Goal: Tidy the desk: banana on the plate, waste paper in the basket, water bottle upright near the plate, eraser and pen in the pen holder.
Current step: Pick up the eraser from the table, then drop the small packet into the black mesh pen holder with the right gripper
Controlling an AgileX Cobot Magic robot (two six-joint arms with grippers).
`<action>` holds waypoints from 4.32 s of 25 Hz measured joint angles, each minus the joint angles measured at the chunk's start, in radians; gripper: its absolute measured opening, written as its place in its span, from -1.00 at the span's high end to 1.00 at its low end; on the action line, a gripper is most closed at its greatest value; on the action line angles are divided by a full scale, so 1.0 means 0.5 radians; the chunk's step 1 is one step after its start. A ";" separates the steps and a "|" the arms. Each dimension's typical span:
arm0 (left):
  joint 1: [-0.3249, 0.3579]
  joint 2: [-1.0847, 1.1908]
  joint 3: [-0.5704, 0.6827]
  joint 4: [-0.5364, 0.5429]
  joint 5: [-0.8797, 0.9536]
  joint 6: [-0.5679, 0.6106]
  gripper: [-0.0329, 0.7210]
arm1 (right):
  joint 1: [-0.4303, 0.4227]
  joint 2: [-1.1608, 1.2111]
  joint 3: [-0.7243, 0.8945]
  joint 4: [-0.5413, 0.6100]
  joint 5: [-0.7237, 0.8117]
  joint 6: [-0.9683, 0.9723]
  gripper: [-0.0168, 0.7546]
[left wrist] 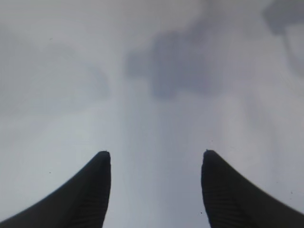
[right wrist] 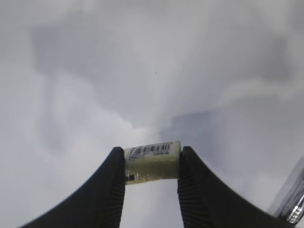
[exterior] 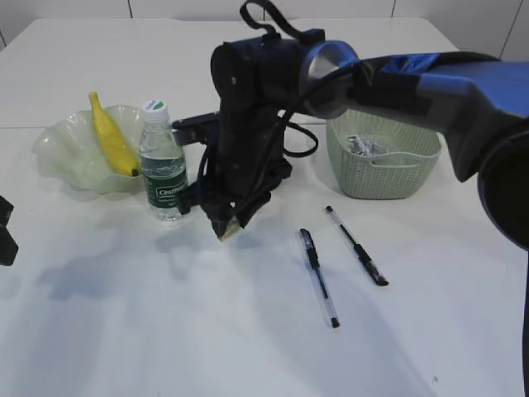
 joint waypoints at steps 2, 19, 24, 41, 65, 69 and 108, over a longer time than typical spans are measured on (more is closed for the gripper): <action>0.000 0.000 0.000 0.000 0.000 0.000 -0.21 | 0.000 -0.023 -0.081 -0.012 0.025 0.000 0.31; 0.000 0.000 0.000 0.000 0.000 0.000 -0.20 | -0.218 -0.046 -0.483 -0.344 -0.063 0.242 0.32; 0.000 0.000 0.000 0.000 0.000 0.000 -0.18 | -0.243 -0.046 -0.483 -0.353 -0.176 0.250 0.32; 0.000 0.000 0.000 0.000 -0.011 0.000 -0.18 | -0.248 -0.030 -0.487 -0.490 -0.546 0.311 0.32; 0.000 0.000 0.000 0.000 -0.012 0.000 -0.18 | -0.252 0.035 -0.487 -0.517 -0.555 0.318 0.21; 0.000 0.000 0.000 0.000 -0.012 0.003 -0.20 | -0.252 0.035 -0.487 -0.514 -0.511 0.318 0.17; 0.000 0.000 0.000 0.000 0.101 0.003 -0.18 | -0.252 -0.138 -0.476 -0.193 0.154 0.189 -0.05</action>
